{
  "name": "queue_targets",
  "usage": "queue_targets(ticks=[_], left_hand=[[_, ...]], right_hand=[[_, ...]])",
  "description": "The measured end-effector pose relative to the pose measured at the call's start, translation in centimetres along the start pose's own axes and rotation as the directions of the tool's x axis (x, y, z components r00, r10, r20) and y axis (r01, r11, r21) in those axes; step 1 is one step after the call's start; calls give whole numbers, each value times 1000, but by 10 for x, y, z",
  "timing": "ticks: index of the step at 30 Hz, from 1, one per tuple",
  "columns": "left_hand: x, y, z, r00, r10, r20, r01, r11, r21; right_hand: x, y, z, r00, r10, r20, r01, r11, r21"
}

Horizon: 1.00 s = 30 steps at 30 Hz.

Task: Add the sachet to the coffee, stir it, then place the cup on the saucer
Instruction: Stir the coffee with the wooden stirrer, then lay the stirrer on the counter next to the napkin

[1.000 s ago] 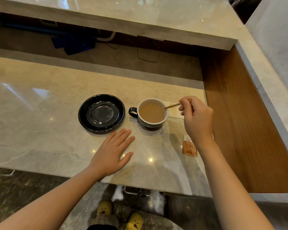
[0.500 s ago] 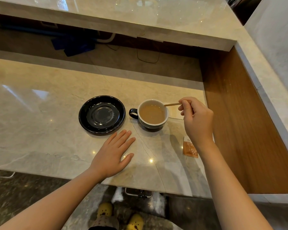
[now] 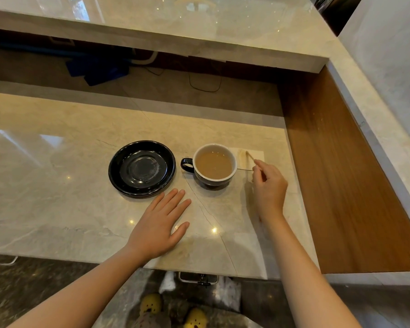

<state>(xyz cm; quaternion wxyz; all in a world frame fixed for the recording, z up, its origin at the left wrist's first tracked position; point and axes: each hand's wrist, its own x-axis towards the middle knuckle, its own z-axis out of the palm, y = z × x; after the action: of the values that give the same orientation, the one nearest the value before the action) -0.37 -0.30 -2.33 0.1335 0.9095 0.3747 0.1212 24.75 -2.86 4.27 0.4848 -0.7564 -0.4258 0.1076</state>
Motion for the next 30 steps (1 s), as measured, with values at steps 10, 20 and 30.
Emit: queue_targets(ticks=[10,20,30], left_hand=[[1,0,-1,1000,6,-1,-6,1000,7],[1,1,-1,1000,4,-3,-4,1000,8],[0,1,-2,1000,1,3,-1,1000,28]], right_hand=[[-20,17,28,986,165,9,-161,972,-172],[-19,14,26,973,231,24,-207,910,-360],[-27,15,25,982,180,58,-133,877,-462]])
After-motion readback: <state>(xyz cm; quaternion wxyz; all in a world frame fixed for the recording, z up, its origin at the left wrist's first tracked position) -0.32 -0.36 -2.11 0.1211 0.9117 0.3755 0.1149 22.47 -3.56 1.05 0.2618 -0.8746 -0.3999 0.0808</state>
